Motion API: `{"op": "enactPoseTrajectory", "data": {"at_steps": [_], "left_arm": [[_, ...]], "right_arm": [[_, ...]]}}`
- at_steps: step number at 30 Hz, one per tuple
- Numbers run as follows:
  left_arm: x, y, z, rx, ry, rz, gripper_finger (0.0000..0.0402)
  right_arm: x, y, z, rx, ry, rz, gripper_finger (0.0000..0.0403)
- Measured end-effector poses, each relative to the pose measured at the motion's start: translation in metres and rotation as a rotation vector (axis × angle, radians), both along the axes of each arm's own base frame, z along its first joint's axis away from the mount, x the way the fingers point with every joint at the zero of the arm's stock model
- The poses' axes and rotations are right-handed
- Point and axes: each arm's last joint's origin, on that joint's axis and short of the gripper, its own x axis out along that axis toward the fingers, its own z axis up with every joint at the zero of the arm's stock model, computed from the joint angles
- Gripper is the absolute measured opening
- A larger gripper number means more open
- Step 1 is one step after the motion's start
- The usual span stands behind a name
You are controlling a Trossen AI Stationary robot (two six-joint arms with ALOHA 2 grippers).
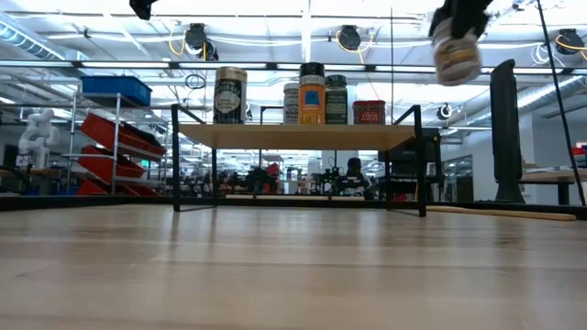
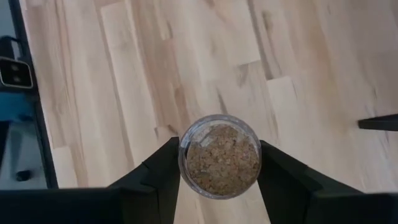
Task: Shelf spices
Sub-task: Remove the brown seasoning bottle from the shelf
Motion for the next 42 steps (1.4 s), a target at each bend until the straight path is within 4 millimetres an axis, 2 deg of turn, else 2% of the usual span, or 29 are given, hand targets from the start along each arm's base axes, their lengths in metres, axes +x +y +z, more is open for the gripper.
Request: {"op": "enactPoseTrajectory", "data": {"at_steps": [6, 12, 20, 30, 37, 42], "left_arm": [[0.0, 0.0, 0.001, -0.002, -0.008, 0.0, 0.0129], [0.0, 0.0, 0.005, -0.026, -0.056, -0.001, 0.0129], [0.002, 0.0, 0.006, -0.025, -0.062, -0.002, 0.0129], [0.014, 0.0, 0.002, -0.025, -0.045, -0.001, 0.0129], [0.025, 0.0, -0.003, -0.018, -0.007, -0.001, 0.0129], [0.029, 0.0, -0.004, -0.017, -0.001, -0.001, 0.0129]], "right_arm": [[-0.014, 0.04, -0.008, -0.12, -0.063, -0.041, 0.0167], [-0.022, 0.059, -0.05, -0.107, -0.081, -0.09, 0.0167], [-0.028, 0.054, -0.093, -0.13, -0.043, -0.1, 0.0167], [-0.045, 0.04, -0.13, -0.152, 0.063, -0.24, 0.0167], [-0.046, 0.04, -0.135, -0.144, 0.048, -0.27, 0.0167], [-0.027, 0.036, -0.13, -0.139, -0.125, -0.275, 0.0167]]}}
